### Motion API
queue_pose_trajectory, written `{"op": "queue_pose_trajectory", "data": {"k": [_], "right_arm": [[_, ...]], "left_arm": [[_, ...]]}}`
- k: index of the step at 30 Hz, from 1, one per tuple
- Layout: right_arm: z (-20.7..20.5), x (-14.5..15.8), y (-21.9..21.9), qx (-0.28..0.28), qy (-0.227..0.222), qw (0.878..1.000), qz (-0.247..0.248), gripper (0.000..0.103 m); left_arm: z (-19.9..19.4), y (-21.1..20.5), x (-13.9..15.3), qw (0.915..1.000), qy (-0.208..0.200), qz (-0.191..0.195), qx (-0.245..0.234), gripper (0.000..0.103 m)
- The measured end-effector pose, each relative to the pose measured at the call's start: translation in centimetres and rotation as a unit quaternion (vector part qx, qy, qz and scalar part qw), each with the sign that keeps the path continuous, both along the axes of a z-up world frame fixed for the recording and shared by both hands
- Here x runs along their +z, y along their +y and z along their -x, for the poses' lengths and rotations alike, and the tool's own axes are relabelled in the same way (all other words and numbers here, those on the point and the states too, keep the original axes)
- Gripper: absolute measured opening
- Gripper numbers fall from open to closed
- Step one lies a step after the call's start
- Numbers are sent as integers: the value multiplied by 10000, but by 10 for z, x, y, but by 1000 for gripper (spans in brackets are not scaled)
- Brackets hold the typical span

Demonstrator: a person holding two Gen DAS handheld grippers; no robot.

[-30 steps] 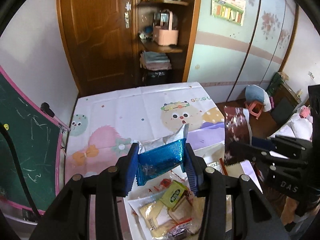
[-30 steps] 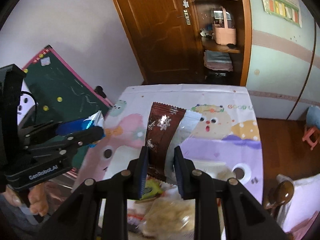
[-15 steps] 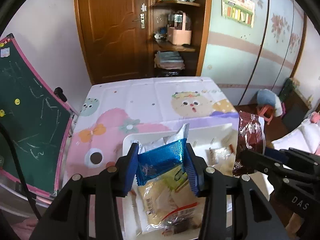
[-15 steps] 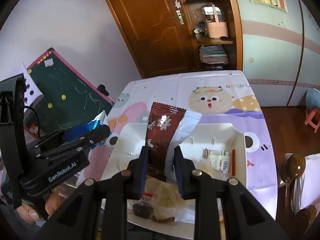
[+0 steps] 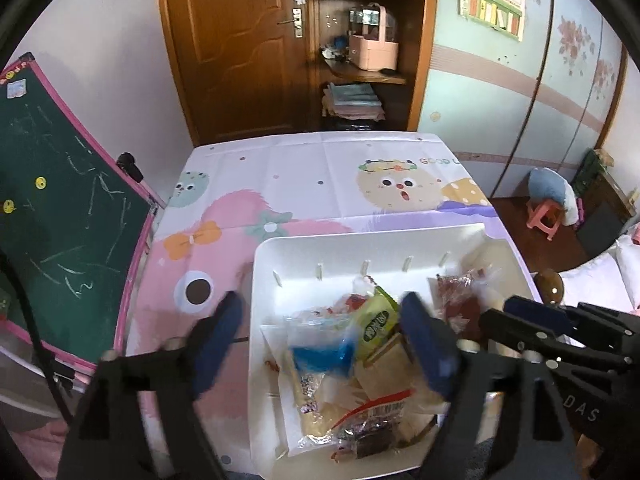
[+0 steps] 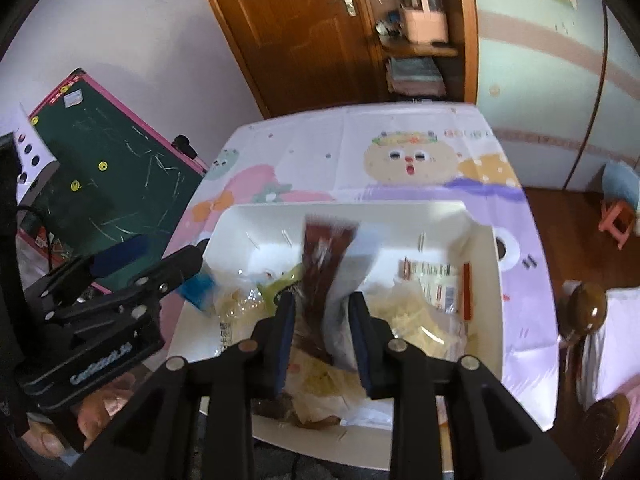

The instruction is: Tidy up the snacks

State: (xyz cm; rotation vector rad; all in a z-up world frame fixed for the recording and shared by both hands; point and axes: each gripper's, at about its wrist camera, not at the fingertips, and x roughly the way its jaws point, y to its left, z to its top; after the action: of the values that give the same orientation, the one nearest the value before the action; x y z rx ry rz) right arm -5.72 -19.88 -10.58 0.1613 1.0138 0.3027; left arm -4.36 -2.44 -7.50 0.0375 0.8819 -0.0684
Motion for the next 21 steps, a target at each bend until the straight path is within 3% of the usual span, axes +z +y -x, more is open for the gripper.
{"op": "queue_pose_trajectory", "data": {"k": [3,8,15,17,21], "right_arm": [[0,-2,-4,-61,45,9999,-88,40],[3,3,0,-73,-149,9999,38,40],[9,16,-2,-169,-573,9980,209,40],[11,20,-4,-223,-671,9972,257,41],[15,26,-4,-290,-809,9957,346,50]], "left_arm": [[0,1,-1,10000,-8,-73,52,95],[-2,1,-5,9999,104,4,63,95],[1,-2,-1,9997,4,-193,122,96],[2,-1,0,9997,-25,-196,169,101],[4,2,3,9994,-13,-190,271,103]]}}
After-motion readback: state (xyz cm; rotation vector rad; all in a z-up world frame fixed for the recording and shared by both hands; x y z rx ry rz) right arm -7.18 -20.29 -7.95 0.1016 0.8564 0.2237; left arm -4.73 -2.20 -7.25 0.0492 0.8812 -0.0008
